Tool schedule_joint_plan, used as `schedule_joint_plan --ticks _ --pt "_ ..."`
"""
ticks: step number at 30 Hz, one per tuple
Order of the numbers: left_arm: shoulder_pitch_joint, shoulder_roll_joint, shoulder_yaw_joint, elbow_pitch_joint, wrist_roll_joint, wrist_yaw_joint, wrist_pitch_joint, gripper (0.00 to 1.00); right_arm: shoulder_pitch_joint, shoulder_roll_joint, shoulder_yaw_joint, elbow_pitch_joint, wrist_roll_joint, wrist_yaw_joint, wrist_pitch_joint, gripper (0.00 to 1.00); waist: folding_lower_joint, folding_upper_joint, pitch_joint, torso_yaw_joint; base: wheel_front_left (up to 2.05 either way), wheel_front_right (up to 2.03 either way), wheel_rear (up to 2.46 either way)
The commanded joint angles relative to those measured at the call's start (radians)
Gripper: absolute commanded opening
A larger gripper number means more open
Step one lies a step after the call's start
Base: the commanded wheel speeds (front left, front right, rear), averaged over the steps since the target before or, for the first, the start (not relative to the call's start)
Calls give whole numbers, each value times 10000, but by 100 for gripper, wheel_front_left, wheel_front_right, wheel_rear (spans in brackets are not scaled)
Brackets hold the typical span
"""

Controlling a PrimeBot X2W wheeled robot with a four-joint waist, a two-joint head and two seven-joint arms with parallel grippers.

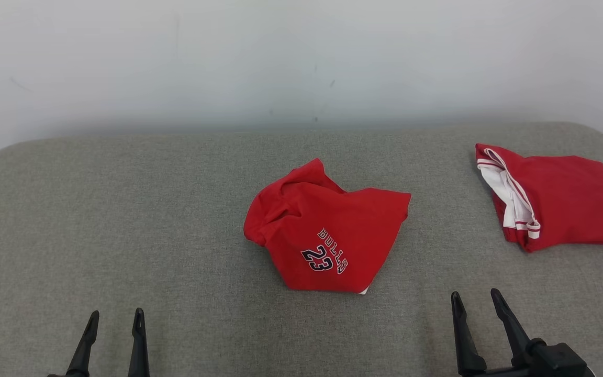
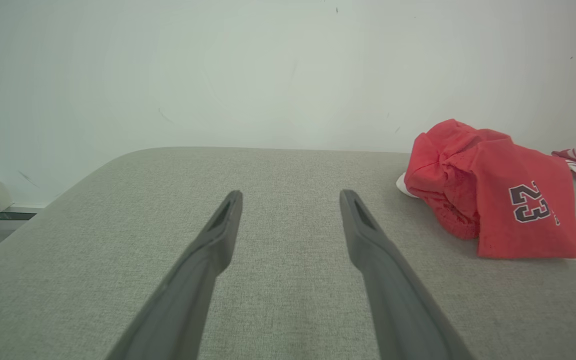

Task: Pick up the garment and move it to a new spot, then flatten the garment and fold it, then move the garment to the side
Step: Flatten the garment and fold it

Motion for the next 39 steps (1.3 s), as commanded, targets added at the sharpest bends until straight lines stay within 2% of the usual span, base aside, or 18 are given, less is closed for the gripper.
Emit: schedule_joint_plan --ticks 1,22,32,39 --pt "63 -13 20 -37 98 10 -32 100 89 12 2 -15 17 -29 -41 100 0 0 8 4 0 0 0" --pt "-188 21 -14 59 -103 10 -32 100 -86 12 28 -36 46 -29 -41 100 0 0 267 -25 0 0 0" --pt "-1348 -74 -1422 612 -526 10 -32 100 -510 13 235 -57 125 -29 -41 100 0 0 754 -778 0 0 0" --pt "-1920 101 -2548 1359 -910 10 -32 100 -638 15 294 -131 275 -30 -41 100 0 0 1123 -1474 0 0 0"
